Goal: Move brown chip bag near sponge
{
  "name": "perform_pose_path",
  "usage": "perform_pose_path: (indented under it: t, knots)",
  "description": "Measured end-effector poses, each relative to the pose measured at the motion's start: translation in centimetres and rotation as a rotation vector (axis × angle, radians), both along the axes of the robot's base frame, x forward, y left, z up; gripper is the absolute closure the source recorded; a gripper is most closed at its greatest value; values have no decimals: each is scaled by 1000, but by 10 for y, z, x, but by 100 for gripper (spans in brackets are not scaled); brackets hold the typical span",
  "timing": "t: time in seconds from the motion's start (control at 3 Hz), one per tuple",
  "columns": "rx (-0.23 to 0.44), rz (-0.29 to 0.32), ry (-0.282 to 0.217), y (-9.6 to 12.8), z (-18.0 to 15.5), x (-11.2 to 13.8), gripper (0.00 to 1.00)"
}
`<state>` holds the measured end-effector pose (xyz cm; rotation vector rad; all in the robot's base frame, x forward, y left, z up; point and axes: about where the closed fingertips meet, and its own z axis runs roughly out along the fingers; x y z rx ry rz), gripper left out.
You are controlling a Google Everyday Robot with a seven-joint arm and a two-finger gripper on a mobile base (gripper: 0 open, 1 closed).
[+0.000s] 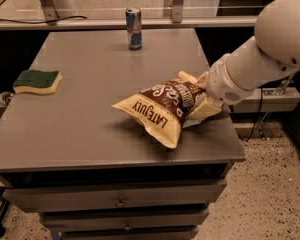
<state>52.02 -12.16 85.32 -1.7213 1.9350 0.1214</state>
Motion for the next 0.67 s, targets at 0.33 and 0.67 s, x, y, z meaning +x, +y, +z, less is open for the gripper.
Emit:
perform_pose_path:
  t: [0.33,0.67]
  knots:
    - [-1,3,0,1,0,-1,61]
    - [-2,5,-1,3,1,-1,36]
